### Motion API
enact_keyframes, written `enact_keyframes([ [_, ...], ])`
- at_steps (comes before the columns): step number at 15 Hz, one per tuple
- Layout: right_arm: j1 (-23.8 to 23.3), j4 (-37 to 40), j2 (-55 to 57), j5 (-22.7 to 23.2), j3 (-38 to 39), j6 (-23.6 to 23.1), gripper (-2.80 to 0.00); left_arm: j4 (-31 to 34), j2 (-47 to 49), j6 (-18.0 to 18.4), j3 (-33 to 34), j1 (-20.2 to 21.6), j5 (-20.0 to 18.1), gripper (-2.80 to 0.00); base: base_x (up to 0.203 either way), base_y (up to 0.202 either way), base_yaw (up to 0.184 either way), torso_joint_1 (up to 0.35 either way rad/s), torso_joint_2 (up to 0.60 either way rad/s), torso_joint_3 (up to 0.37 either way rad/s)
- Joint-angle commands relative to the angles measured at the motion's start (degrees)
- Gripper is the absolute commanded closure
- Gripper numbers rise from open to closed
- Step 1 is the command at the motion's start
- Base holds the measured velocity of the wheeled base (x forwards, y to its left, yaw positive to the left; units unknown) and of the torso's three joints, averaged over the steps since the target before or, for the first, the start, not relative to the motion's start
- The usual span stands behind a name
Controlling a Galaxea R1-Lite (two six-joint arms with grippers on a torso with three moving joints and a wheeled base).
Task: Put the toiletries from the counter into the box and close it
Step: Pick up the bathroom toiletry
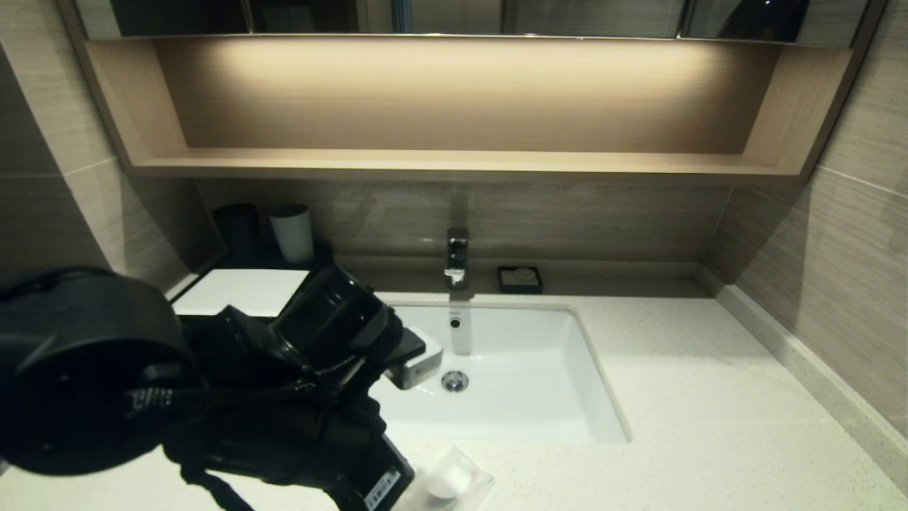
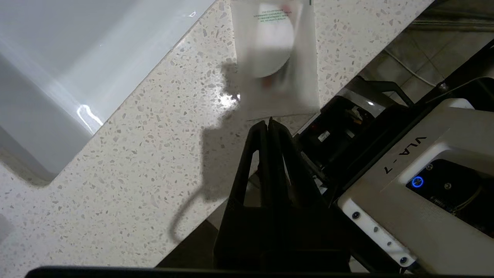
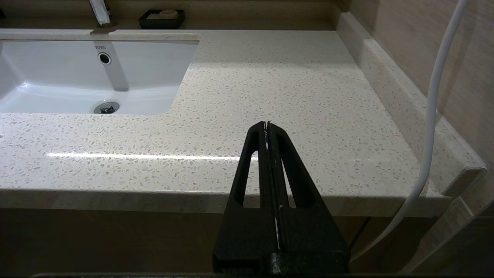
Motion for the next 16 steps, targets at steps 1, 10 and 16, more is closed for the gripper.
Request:
enact_keyframes([
  [1, 0.0, 0.0, 0.0, 0.0, 0.1, 0.0, 0.00, -0.2, 2.2, 0.3, -0.1, -1.1, 0.0, 0.00, 0.000, 0.000, 0.000, 0.000, 0.00, 0.000],
  [10, 0.0, 0.0, 0.0, 0.0, 0.1, 0.0, 0.00, -1.8, 5.2, 3.4, 0.2, -1.8, 0.1, 0.00, 0.000, 0.000, 0.000, 0.000, 0.00, 0.000],
  [16, 0.0, 0.0, 0.0, 0.0, 0.1, 0.0, 0.00, -1.8, 7.7, 6.4, -0.9, -2.3, 0.1, -2.80, 0.000, 0.000, 0.000, 0.000, 0.00, 0.000],
])
